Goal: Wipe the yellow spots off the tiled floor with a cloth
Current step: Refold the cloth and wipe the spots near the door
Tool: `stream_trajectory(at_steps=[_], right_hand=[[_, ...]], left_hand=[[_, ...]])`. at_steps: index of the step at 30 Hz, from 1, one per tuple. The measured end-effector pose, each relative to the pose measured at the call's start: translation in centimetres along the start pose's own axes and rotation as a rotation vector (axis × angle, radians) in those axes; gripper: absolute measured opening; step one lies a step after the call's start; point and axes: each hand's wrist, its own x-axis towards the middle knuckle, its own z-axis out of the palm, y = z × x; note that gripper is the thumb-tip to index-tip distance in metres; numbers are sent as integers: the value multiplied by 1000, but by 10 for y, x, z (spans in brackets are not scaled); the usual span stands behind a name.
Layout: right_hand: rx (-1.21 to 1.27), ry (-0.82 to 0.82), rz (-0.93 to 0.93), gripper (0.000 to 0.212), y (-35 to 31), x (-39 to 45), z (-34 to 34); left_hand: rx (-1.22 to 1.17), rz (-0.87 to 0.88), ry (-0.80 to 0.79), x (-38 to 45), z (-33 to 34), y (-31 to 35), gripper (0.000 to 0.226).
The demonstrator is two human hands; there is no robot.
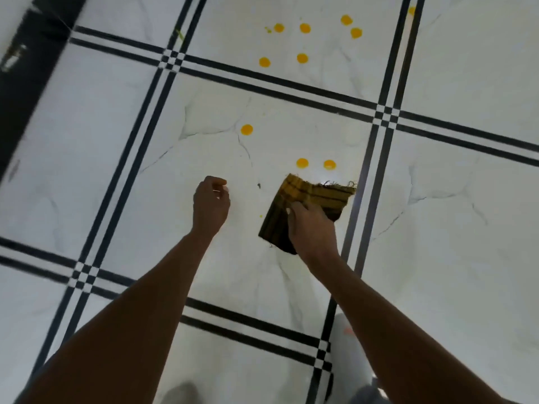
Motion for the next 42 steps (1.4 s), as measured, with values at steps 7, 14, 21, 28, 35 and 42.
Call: stream_trajectory(at_steps=[7,14,21,28,35,42], right_hand=[[-16,97,49,39,59,25,24],[9,-30,-203,35,68,15,32],[-75,-117,-257,21,75,9,4],[-143,-78,-324,27,82,1,6],[-116,-193,-360,30,82,3,5],[-259,-218,-333,58,85,2,-12]], left_hand=[[156,270,218,77,32,-14,20],[462,277,420,83,66,-22,26],[436,363,297,84,51,-25,27],[470,422,288,87,49,-31,31],[488,411,243,89,44,-27,32],[608,558,223,92,33,-37,42]])
